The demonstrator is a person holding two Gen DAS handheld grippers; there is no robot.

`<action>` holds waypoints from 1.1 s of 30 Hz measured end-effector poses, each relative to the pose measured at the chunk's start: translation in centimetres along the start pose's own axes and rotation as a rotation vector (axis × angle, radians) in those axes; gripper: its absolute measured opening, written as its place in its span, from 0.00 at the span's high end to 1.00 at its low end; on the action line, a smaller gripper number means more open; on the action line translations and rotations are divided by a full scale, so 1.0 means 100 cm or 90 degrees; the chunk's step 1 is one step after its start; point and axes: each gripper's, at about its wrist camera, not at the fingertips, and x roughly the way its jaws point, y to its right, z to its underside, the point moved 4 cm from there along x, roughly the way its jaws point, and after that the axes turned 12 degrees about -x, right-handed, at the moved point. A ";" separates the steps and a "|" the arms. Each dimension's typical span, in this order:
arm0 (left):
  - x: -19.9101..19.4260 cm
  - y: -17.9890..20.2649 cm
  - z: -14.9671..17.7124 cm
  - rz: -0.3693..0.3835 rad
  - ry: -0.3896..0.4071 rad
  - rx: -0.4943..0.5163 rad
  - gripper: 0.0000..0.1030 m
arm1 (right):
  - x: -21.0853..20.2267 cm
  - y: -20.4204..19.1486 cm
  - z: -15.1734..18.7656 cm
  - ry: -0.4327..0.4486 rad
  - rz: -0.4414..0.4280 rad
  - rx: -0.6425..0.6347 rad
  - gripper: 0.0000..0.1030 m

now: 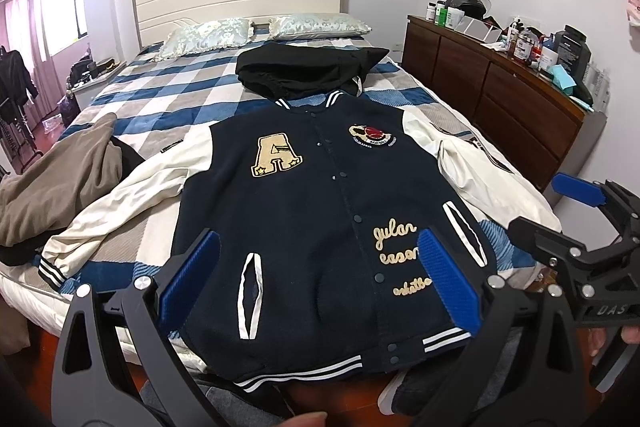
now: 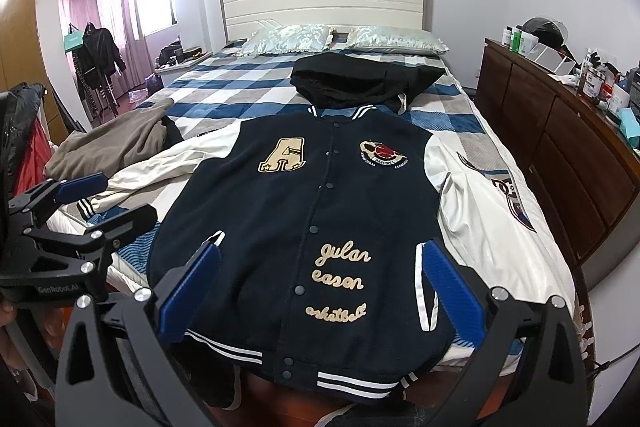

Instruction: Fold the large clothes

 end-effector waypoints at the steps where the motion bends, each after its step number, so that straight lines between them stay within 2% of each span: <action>1: 0.000 0.000 0.000 -0.001 0.000 0.000 0.06 | 0.001 0.000 0.000 0.000 0.000 0.000 0.04; 33: -0.005 0.000 -0.003 0.004 0.006 0.000 0.06 | -0.002 -0.003 -0.001 0.005 -0.004 0.006 0.04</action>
